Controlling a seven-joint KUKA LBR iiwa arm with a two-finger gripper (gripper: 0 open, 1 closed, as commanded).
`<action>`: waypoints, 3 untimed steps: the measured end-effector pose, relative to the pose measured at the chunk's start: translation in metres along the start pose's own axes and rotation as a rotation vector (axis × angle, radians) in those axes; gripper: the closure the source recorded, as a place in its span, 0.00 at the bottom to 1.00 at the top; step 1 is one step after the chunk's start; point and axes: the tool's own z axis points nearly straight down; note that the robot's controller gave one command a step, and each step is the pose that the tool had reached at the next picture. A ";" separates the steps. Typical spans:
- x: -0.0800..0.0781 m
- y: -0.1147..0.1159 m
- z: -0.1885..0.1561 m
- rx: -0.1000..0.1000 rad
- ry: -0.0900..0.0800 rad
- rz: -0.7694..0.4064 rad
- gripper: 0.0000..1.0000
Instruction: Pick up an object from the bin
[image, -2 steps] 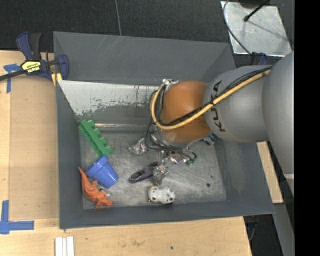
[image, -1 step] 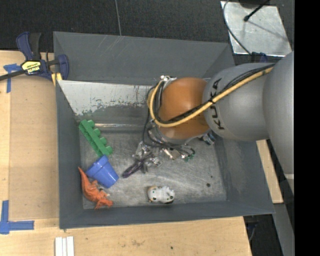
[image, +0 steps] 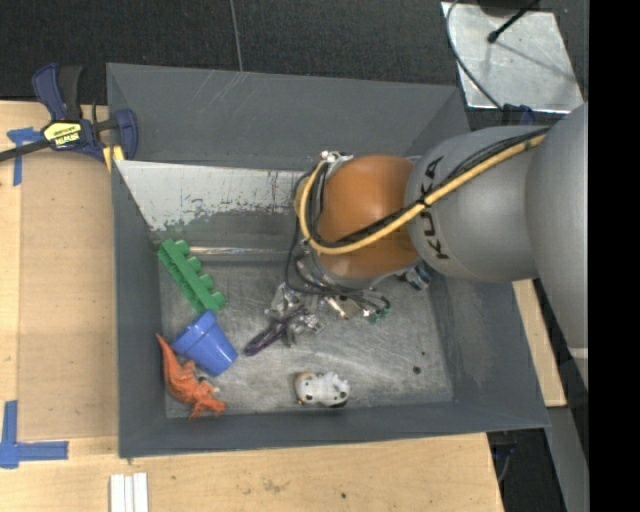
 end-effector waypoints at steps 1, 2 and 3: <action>0.000 0.000 -0.003 -0.002 0.006 0.001 1.00; 0.003 0.001 -0.012 -0.007 0.024 0.001 1.00; 0.002 0.000 -0.028 -0.007 0.025 0.003 1.00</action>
Offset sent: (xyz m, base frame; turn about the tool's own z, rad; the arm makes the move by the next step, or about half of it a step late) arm 0.0001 -0.0002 0.0613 0.0001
